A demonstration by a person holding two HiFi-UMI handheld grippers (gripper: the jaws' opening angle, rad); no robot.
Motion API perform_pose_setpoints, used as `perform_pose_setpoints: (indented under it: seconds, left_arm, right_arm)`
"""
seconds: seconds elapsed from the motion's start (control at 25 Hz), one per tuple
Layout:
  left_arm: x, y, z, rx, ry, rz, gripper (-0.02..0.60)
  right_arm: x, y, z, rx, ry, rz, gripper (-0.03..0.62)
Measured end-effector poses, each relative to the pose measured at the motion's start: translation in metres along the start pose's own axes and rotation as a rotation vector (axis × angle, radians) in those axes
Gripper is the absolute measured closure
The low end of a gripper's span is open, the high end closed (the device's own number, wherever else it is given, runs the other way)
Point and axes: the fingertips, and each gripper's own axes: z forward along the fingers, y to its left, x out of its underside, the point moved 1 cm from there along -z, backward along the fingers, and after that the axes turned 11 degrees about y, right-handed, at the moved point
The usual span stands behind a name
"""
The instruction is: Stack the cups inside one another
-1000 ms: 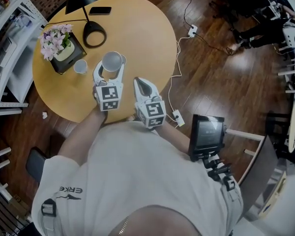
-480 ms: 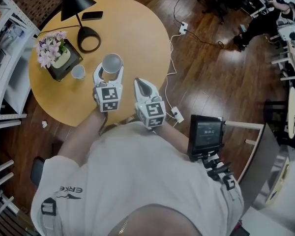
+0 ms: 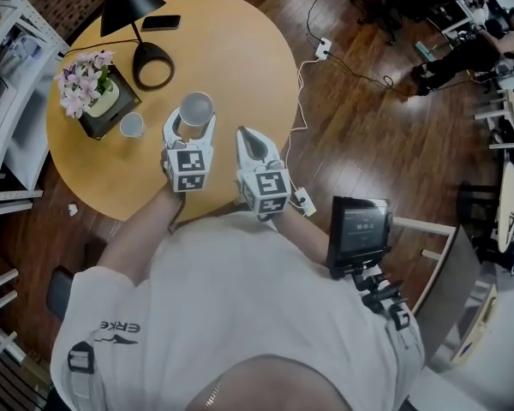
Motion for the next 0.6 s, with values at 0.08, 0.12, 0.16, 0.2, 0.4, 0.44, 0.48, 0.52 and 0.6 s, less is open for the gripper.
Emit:
perform_pose_setpoints:
  seconds: [0.08,0.12,0.16,0.2,0.4,0.44,0.48,0.52,0.6]
  left_arm:
    - [-0.001,-0.003,0.006,-0.021,0.016,-0.009,0.288]
    - [-0.001,-0.004,0.01,-0.032,0.025,-0.016,0.288]
    - [-0.001,-0.005,0.014,-0.044,0.031,-0.021,0.288]
    - [-0.001,-0.005,0.018,-0.056,0.036,-0.025,0.288]
    - [0.013,-0.003,0.033,-0.112,0.079,-0.055,0.288]
    - [0.014,-0.001,0.033,-0.124,0.085,-0.063,0.287]
    - [0.015,0.0,0.034,-0.135,0.087,-0.073,0.287]
    - [0.016,0.002,0.034,-0.143,0.089,-0.081,0.287]
    - [0.022,0.003,0.037,-0.152,0.101,-0.088,0.287]
  right_arm:
    - [-0.005,-0.009,0.004,-0.023,0.005,0.002,0.58]
    - [-0.006,-0.014,0.006,-0.035,0.01,0.001,0.58]
    - [-0.006,-0.018,0.01,-0.048,0.015,-0.002,0.58]
    - [-0.005,-0.023,0.014,-0.06,0.022,-0.005,0.58]
    - [-0.004,-0.035,0.033,-0.125,0.046,-0.03,0.58]
    - [-0.004,-0.036,0.036,-0.138,0.049,-0.033,0.58]
    - [-0.003,-0.037,0.039,-0.149,0.053,-0.035,0.58]
    - [-0.002,-0.038,0.041,-0.158,0.059,-0.036,0.58]
    - [0.0,-0.039,0.046,-0.171,0.073,-0.035,0.58]
